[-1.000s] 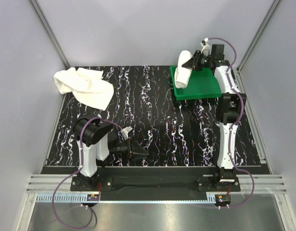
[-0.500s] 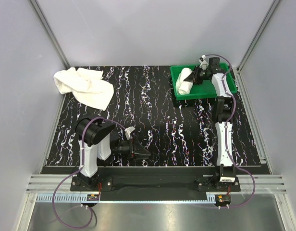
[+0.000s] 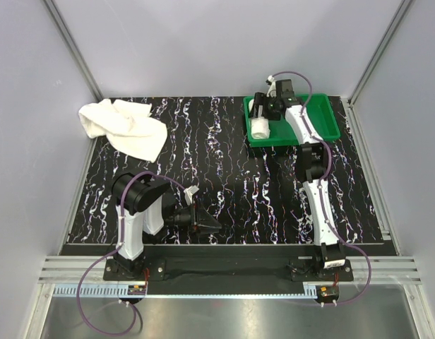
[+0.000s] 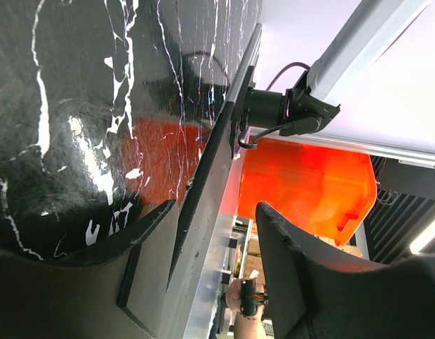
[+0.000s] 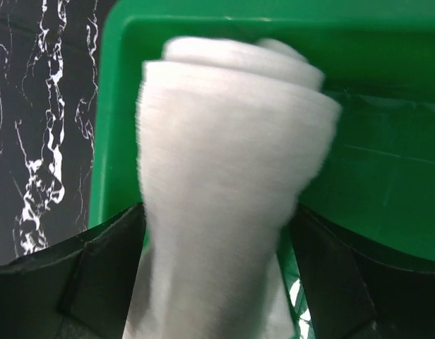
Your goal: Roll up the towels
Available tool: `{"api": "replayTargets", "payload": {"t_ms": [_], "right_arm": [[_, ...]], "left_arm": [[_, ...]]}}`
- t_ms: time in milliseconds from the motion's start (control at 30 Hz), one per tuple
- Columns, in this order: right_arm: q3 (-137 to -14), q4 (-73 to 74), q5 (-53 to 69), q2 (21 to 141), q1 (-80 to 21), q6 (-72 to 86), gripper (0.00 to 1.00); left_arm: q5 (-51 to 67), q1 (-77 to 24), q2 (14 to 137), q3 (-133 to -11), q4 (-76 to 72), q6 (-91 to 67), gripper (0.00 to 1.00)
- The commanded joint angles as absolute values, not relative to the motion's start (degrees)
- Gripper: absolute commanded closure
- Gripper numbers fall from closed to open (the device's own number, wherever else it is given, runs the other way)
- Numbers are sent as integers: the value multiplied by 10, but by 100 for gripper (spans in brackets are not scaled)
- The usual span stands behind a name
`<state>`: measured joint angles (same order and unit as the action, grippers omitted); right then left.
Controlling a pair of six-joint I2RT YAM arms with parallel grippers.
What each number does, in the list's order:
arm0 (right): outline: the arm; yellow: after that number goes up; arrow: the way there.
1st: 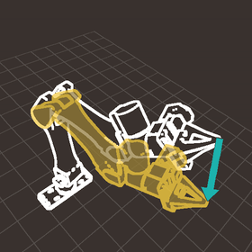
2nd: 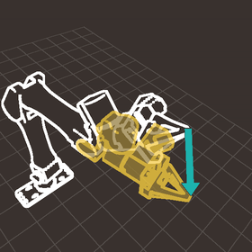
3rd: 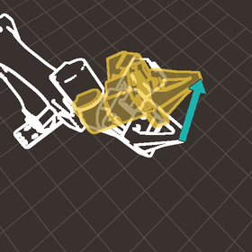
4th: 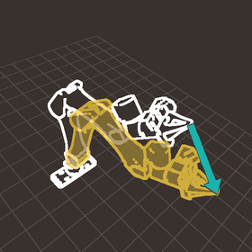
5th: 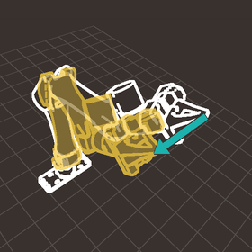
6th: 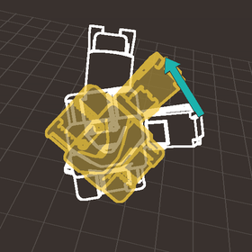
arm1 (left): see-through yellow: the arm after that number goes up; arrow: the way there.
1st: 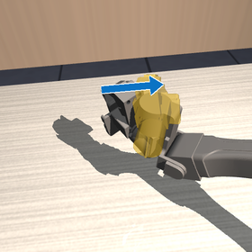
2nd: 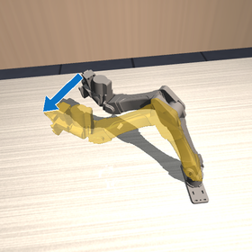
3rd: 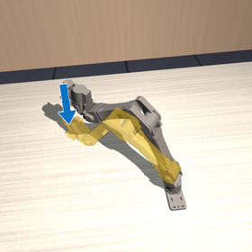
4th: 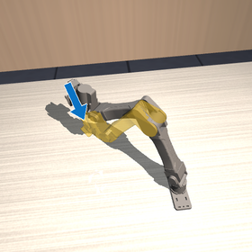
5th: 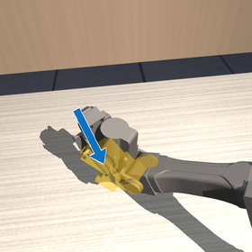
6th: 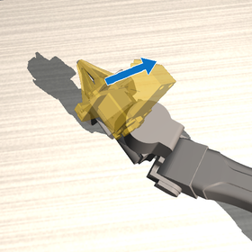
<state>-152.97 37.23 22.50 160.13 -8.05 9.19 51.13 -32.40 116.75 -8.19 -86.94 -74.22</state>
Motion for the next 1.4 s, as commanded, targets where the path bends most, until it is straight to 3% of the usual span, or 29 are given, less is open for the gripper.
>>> {"api": "replayTargets", "payload": {"t_ms": [0, 600, 900, 1000, 1267, 1300, 1367], "right_arm": [[-1518, 382, 127, 1586, -92, 85, 11], [-1463, 384, 115, 1474, -92, 102, 2], [-1326, 335, 107, 1383, -92, 131, 3], [-1319, 332, 116, 1381, -91, 131, 8], [-1293, 318, 119, 1390, -91, 141, 37], [-1289, 315, 120, 1389, -91, 142, 46], [-1283, 309, 127, 1390, -92, 145, 55]], "left_arm": [[459, -331, 1220, -69, -954, -712, 44], [446, -339, 1218, -69, -946, -705, 45], [446, -339, 1218, -70, -943, -703, 46], [446, -339, 1219, -70, -943, -703, 46], [446, -339, 1220, -71, -943, -703, 46], [446, -339, 1221, -72, -942, -703, 46], [446, -340, 1221, -73, -942, -703, 46]]}}
